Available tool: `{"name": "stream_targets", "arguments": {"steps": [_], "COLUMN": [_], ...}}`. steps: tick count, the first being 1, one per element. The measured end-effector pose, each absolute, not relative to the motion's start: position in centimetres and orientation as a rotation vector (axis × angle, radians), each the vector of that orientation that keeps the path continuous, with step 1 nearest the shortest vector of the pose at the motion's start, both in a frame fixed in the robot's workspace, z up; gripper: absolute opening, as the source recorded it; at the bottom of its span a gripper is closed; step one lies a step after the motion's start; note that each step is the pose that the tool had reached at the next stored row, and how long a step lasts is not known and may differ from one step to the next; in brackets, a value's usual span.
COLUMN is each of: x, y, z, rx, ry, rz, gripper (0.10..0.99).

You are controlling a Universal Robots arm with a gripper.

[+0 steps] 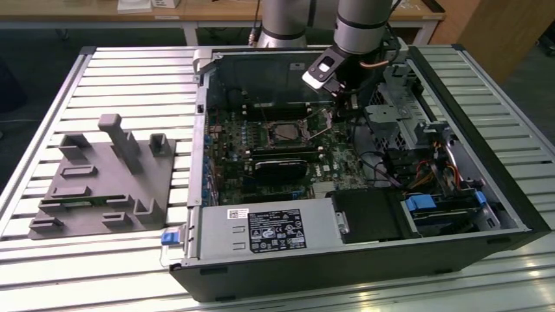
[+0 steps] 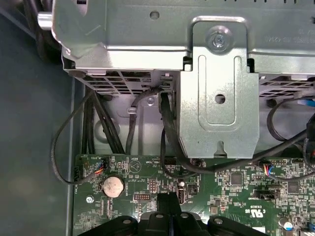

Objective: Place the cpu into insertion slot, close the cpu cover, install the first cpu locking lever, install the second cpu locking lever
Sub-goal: 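Close the cpu cover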

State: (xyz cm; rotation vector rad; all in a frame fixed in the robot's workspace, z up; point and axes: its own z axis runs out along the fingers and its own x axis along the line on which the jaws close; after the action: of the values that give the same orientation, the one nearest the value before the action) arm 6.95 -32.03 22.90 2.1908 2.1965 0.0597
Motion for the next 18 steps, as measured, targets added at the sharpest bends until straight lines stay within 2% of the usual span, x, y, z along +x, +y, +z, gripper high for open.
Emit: {"name": "stream_targets", "arguments": {"steps": [6, 18], "x": [6.97, 7.07], "y": [-32.03, -32.03], "z": [22.87, 22.78], "rx": [2.196, 2.254], "ry": [2.202, 2.261], "rz": [0.050, -0.093], "gripper": [0.106, 0.106]}}
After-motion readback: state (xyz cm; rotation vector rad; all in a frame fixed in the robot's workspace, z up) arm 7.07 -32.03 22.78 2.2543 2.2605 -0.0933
